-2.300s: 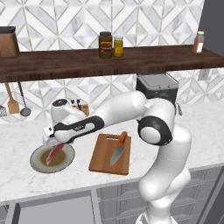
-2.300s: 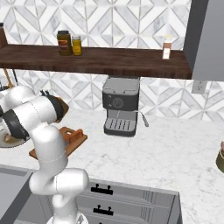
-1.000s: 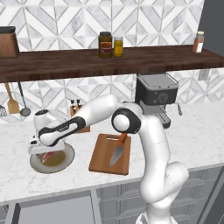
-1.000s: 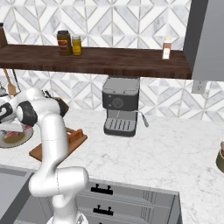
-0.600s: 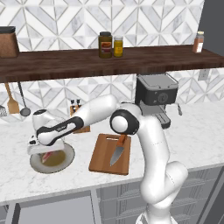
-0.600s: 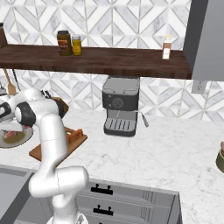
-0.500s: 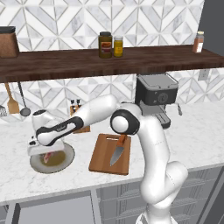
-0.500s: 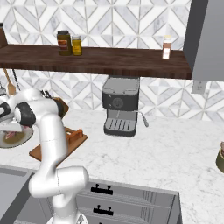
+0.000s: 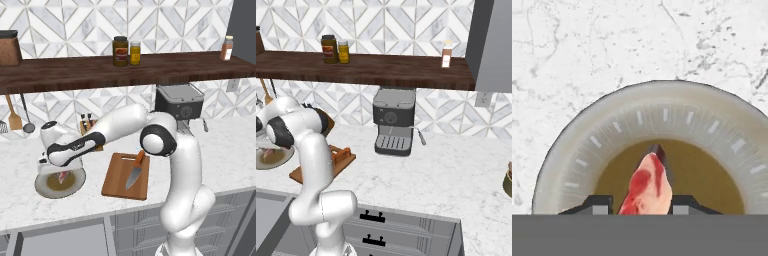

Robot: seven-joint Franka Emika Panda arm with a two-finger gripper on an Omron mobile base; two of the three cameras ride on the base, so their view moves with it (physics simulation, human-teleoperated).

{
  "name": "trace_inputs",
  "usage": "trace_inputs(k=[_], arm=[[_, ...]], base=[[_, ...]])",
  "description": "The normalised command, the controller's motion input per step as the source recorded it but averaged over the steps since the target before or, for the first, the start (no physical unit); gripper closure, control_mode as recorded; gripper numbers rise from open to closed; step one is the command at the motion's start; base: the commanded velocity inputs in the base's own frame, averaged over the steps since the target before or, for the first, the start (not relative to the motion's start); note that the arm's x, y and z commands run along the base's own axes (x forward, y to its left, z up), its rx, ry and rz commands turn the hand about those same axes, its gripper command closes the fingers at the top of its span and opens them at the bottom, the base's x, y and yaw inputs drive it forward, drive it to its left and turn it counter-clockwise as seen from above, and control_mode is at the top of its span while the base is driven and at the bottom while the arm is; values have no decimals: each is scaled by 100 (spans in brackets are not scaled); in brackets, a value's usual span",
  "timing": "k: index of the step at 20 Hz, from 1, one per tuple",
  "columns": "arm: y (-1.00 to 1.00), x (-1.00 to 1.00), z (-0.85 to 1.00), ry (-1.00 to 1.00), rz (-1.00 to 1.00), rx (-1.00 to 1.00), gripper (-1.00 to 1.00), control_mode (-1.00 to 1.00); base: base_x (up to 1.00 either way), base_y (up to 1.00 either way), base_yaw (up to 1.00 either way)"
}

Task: Pick up the knife from the drawer and place it on the cutting board. Then place the meat from the plate to the cutting board.

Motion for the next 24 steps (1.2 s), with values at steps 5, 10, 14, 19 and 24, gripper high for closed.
trace_inputs(k=[5, 10, 14, 19, 24], arm=[[-100, -8, 67, -1, -31, 0, 100, -100], [-100, -3, 1, 5, -35, -1, 100, -100], [-80, 0, -28, 14, -15, -6, 100, -100], [-61, 0, -36, 11, 0, -3, 100, -100], [-69, -4, -37, 11, 3, -3, 100, -100]], base=[[0, 0, 0], [0, 0, 0], [0, 0, 0], [0, 0, 0], [0, 0, 0]])
